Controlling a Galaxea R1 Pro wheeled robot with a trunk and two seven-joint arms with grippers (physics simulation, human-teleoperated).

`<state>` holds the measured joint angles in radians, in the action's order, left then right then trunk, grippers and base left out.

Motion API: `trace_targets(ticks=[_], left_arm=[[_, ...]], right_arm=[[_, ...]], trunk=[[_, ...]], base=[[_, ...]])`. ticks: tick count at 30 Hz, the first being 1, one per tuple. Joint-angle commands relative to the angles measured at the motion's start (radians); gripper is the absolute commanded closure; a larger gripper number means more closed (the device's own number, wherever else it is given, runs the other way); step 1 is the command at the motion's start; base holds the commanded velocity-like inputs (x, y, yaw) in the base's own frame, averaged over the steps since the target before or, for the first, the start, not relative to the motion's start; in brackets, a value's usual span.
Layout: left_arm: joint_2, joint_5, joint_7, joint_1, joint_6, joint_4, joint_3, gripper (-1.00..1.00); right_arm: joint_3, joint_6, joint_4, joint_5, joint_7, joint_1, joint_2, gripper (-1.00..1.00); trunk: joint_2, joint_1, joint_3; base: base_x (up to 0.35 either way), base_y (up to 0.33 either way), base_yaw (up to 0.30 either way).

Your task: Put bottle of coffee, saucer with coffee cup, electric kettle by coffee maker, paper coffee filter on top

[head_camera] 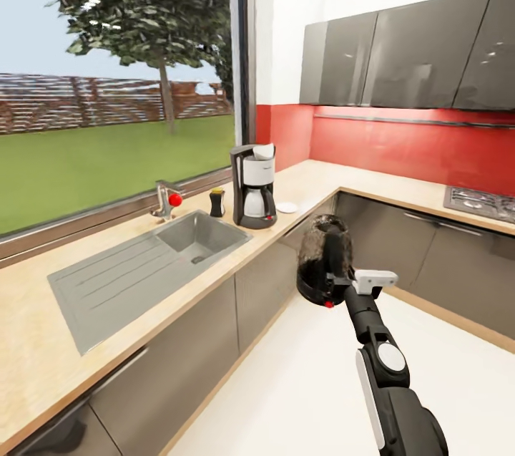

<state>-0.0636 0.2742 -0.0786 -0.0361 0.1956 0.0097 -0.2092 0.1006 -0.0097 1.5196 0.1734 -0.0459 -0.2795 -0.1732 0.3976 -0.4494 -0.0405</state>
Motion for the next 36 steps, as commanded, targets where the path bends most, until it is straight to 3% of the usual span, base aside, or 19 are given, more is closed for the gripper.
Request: trace_targets(ticks=[1, 16, 36], left_arm=[[0.001, 0.007, -0.002, -0.001, 0.004, 0.001, -0.009, -1.0], [0.004, 0.007, -0.003, -0.001, 0.004, 0.0, -0.01, -1.0], [0.003, 0.008, -0.003, -0.001, 0.004, 0.0, -0.007, -1.0]], right_arm=[[0.002, -0.001, 0.0, 0.009, -0.005, -0.001, -0.001, 1.0], [0.002, -0.001, -0.002, 0.009, -0.005, -0.001, -0.001, 1.0], [0.005, -0.003, -0.006, 0.011, -0.005, -0.001, -0.001, 1.0]], trunk=[[0.002, -0.001, -0.002], [0.002, -0.001, -0.002], [0.002, -0.001, -0.002]], base=[[0.0, 0.0, -0.3], [0.138, -0.079, -0.289], [0.24, -0.168, -0.013]])
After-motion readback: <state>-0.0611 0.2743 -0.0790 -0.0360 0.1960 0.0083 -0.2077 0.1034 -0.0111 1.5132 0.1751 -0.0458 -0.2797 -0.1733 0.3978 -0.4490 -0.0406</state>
